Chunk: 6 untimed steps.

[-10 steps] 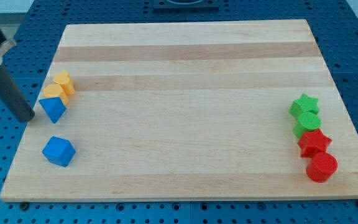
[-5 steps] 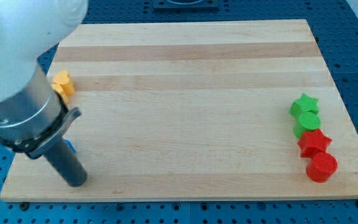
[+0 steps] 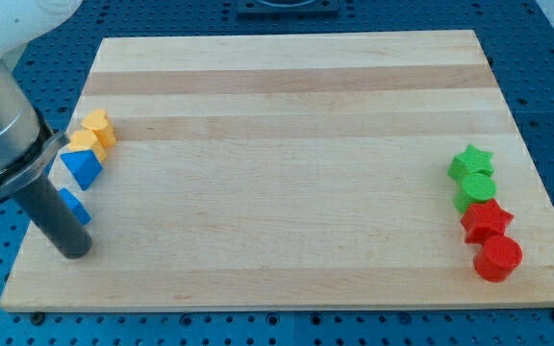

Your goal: Move the blue cube to the bottom of the blue triangle

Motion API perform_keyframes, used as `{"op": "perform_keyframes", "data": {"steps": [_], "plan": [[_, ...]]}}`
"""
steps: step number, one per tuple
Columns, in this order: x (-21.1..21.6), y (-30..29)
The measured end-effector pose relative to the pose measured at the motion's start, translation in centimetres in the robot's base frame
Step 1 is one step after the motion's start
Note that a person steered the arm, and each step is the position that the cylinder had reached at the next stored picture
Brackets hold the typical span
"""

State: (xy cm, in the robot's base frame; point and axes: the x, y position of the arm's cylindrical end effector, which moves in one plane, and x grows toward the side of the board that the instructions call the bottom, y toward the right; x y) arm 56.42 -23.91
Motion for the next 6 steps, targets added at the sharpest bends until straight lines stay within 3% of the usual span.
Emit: {"op": "perform_keyframes", "data": {"steps": [3, 6], "plan": [[-1.1, -3.0], [-4.5, -2.5]]}}
